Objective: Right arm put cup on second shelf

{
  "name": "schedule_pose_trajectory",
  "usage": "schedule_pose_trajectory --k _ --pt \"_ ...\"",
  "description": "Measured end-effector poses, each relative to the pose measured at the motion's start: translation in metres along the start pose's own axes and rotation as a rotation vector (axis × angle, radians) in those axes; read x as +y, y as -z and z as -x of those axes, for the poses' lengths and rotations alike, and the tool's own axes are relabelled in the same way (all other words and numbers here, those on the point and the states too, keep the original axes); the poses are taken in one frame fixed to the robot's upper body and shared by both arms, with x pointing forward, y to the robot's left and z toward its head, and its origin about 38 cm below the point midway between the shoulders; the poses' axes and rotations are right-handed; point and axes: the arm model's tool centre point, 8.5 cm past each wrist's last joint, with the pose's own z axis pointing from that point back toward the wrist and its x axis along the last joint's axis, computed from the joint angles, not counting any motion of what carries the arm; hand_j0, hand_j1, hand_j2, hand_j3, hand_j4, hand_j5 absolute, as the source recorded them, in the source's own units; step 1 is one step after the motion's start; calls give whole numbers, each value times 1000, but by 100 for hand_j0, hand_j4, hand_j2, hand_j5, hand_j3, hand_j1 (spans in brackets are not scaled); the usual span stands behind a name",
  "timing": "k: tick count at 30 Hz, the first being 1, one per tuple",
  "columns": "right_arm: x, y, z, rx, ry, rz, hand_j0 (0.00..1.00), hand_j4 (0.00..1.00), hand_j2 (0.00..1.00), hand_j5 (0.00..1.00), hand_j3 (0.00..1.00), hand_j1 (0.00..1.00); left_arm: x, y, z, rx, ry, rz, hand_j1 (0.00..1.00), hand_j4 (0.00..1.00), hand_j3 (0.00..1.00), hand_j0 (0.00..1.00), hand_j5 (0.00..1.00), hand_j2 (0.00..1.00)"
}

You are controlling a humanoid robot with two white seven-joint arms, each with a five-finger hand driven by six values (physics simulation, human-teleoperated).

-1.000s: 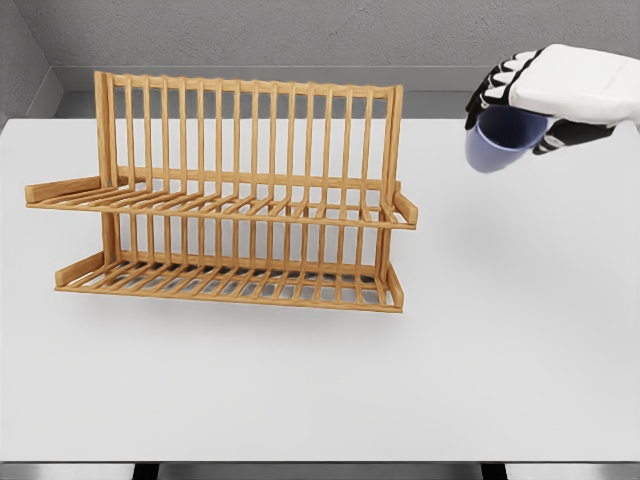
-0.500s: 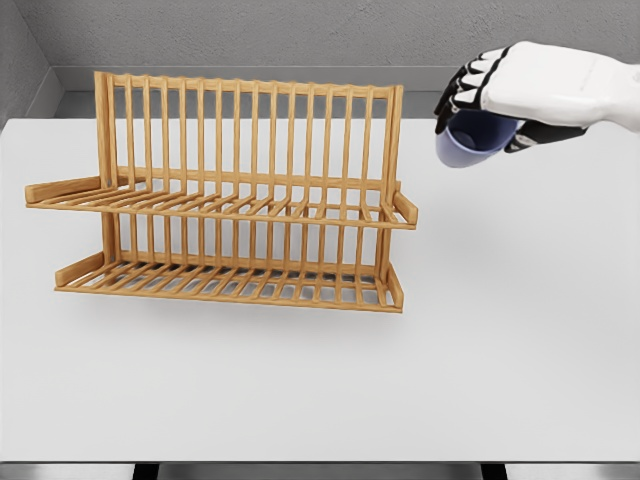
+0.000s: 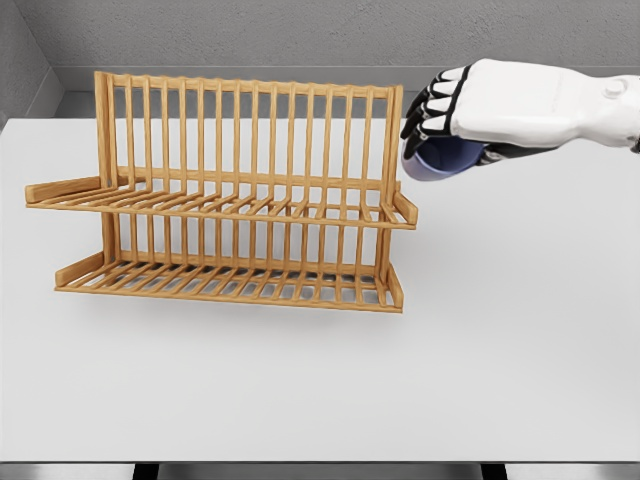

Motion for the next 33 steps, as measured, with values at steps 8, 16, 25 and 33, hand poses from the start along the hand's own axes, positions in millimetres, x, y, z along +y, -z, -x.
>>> schedule_pose_trajectory --k 8,16,25,33 --pt "1 16 -6 -43 9 27 63 63 63 63 63 63 0 0 0 0 0 0 100 100 100 100 100 100" --pt "1 30 -12 -78 21 49 63 63 63 63 63 63 0 0 0 0 0 0 100 100 100 100 100 100" --pt "3 51 -20 -120 38 69 63 63 63 63 63 63 0 0 0 0 0 0 100 100 100 100 100 100" --pt "4 55 -20 -116 49 70 100 100 100 100 100 100 0 0 0 0 0 0 100 100 100 100 100 100"
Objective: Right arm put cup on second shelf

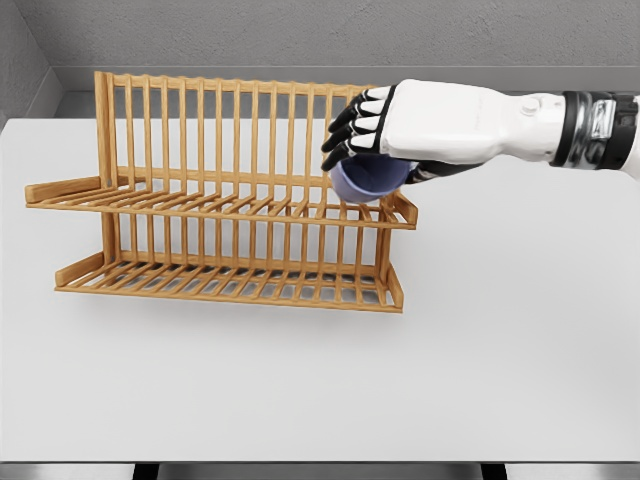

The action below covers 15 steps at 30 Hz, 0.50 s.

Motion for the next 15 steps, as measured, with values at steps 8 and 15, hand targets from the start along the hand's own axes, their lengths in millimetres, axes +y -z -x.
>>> schedule_pose_trajectory --k 8,15 --pt "3 2 -1 -10 2 -8 100 100 100 100 100 100 0 0 0 0 0 0 100 100 100 100 100 100" --pt "-11 -18 5 29 -32 14 100 100 100 100 100 100 0 0 0 0 0 0 100 100 100 100 100 100"
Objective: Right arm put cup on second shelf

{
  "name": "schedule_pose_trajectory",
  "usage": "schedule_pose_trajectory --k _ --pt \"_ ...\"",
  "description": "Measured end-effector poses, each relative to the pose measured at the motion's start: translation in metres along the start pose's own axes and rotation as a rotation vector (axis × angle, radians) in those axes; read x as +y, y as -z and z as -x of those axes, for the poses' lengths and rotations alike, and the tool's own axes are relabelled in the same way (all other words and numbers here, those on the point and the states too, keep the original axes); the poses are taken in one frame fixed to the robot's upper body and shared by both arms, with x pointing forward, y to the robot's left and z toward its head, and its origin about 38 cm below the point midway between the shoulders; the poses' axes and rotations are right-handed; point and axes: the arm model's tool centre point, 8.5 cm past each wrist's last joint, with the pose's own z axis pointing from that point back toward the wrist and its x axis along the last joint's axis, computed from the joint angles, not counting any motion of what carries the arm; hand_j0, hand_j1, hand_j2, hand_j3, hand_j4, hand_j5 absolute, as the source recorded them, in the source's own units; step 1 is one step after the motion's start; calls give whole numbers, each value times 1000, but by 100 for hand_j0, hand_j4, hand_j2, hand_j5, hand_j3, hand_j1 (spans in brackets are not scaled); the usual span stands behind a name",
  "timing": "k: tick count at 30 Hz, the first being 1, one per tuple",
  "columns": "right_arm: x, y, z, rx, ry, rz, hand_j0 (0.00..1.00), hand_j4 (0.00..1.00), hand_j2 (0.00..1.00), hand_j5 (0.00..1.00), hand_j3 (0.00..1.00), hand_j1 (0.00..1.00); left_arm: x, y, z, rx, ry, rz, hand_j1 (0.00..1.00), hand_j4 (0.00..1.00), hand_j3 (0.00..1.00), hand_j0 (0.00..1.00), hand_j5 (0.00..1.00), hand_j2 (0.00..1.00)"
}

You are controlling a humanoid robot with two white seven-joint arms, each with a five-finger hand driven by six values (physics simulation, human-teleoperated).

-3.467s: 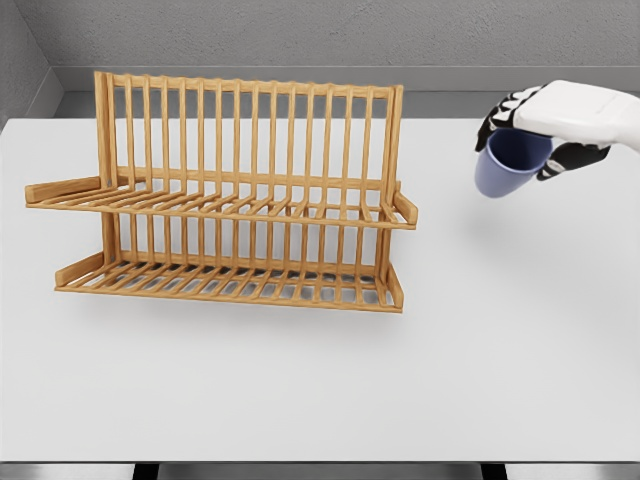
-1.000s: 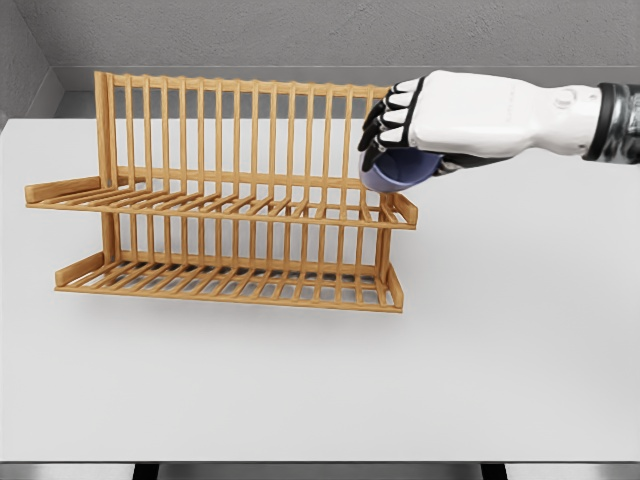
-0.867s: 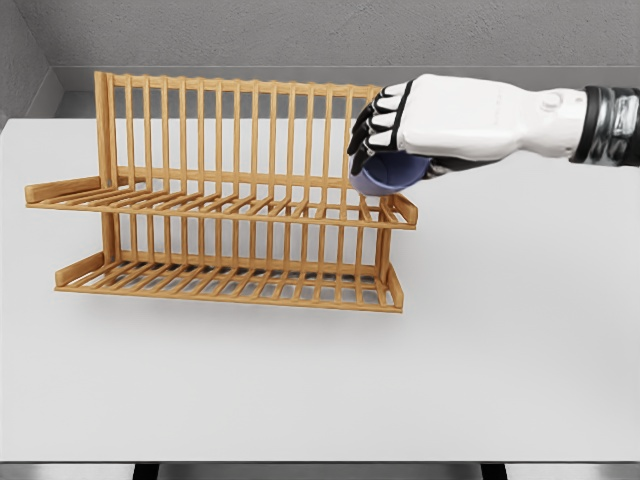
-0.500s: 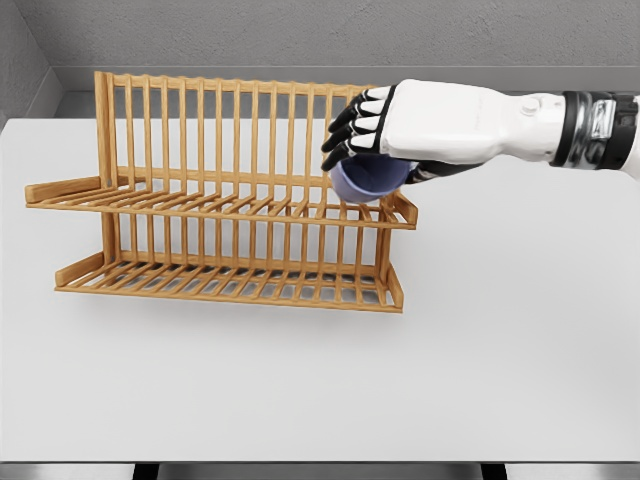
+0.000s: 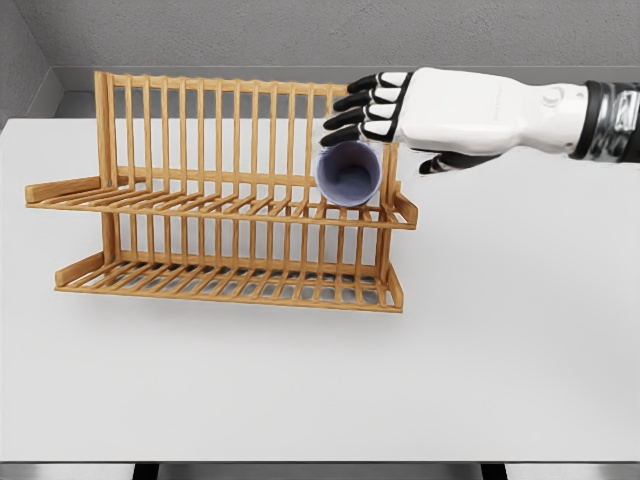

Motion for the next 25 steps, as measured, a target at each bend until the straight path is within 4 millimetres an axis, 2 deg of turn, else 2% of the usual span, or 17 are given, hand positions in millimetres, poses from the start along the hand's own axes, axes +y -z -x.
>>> schedule_pose_trajectory --k 2,4,6,7,10,11,13,15,19,21,22,25 --pt "-5 -17 5 41 -11 8 100 100 100 100 100 100 0 0 0 0 0 0 100 100 100 100 100 100" --pt "19 -36 7 87 46 -5 100 100 100 100 100 100 0 0 0 0 0 0 100 100 100 100 100 100" --pt "58 -58 4 145 154 -3 100 100 100 100 100 100 0 0 0 0 0 0 100 100 100 100 100 100" --pt "65 -71 4 180 169 4 100 100 100 100 100 100 0 0 0 0 0 0 100 100 100 100 100 100" --pt "40 -98 13 256 117 69 100 100 100 100 100 100 0 0 0 0 0 0 100 100 100 100 100 100" --pt "47 -103 12 271 135 68 100 100 100 100 100 100 0 0 0 0 0 0 100 100 100 100 100 100" --pt "47 -113 12 299 136 81 100 100 100 100 100 100 0 0 0 0 0 0 100 100 100 100 100 100" --pt "55 -117 11 309 155 84 100 100 100 100 100 100 0 0 0 0 0 0 100 100 100 100 100 100" --pt "72 -108 6 296 206 107 100 100 100 100 100 100 0 0 0 -1 2 0 100 100 100 100 100 100" --pt "76 -103 4 287 217 118 100 100 100 100 100 100 -4 0 -8 -18 3 37 100 100 100 100 100 100" --pt "78 -101 4 284 222 121 100 100 100 100 100 100 -5 0 0 -7 2 54 100 100 100 100 100 100" --pt "79 -98 3 278 228 125 100 100 100 100 100 100 -7 0 0 -8 -2 85 100 100 100 100 100 100"
